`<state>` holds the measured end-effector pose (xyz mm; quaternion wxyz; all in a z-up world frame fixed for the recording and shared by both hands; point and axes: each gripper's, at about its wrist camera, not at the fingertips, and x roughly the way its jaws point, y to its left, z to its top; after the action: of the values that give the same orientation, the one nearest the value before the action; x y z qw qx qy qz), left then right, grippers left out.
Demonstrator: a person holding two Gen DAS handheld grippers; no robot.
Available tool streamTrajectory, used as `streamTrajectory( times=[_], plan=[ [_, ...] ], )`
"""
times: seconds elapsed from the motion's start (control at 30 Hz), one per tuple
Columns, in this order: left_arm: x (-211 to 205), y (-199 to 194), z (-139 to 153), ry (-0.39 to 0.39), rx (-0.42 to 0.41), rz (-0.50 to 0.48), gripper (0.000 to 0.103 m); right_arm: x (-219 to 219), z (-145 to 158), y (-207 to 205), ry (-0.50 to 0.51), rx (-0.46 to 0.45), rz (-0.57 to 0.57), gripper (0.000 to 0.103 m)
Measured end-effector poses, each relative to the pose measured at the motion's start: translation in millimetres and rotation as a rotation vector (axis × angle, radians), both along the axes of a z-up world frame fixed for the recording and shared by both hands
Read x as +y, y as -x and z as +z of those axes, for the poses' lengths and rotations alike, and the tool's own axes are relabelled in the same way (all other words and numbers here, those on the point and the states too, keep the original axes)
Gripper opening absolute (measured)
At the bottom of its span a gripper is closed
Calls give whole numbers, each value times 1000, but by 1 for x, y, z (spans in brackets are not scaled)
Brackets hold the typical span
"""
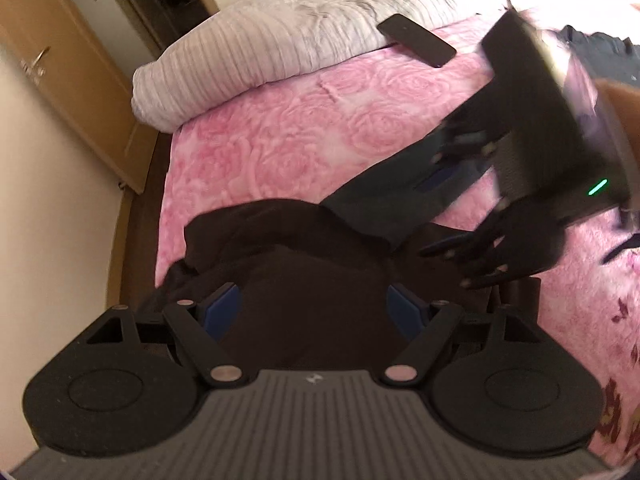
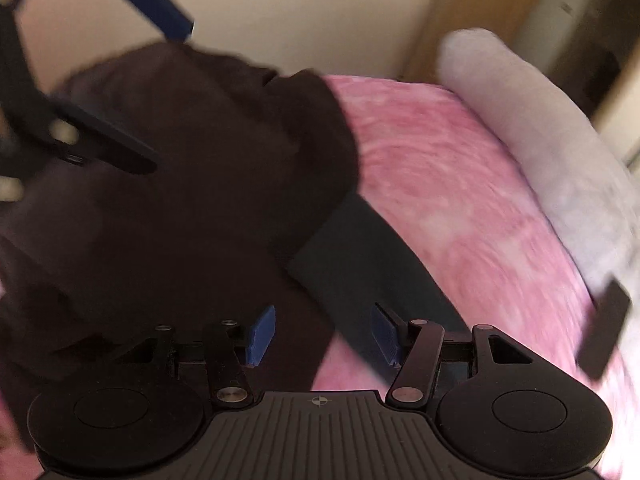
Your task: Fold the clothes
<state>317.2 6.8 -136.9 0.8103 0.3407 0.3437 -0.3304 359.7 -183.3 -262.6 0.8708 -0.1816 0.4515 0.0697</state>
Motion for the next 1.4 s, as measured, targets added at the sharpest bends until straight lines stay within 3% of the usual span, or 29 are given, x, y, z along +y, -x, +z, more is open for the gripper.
streamTrajectory(
  times=[0.13,0.17,0.23,0.4,0.53,0.63,0.73,0.83,0.93,1.03,1.1,1.23,1.4],
  plan=[
    [7,-2,-6,10,23,22,78,6,-30,-21,107,19,93,54],
    [9,-2,-6,11,27,30,78,6,-33,-24,120,25,103,46],
    [12,-2,-5,12,35,47,78,6,-37,-28,142,34,118,11],
    [3,-5,-1,32,54,53,78,-10,-7,-22,64,-32,38,5],
    [-29,4,1,31,60,-39,78,-72,59,0,-182,-189,-192,4],
    [-66,19,5,42,55,-144,78,-140,116,40,-282,-366,-356,4],
    [-110,38,11,60,48,-236,78,-220,167,102,-271,-550,-558,4],
    [-157,59,14,76,47,-313,78,-301,185,189,-208,-669,-828,4],
    [-205,86,10,73,50,-370,78,-373,158,274,-181,-674,-1067,4],
    [-252,117,-1,45,53,-382,78,-445,89,346,-267,-592,-1271,4],
    [-281,136,-10,22,67,-369,78,-478,40,373,-334,-511,-1339,4],
    [-330,168,-38,-55,76,-362,78,-514,-35,412,-457,-363,-1380,4],
    [-378,186,-65,-143,61,-374,78,-536,-38,435,-536,-372,-1305,4]
  ],
)
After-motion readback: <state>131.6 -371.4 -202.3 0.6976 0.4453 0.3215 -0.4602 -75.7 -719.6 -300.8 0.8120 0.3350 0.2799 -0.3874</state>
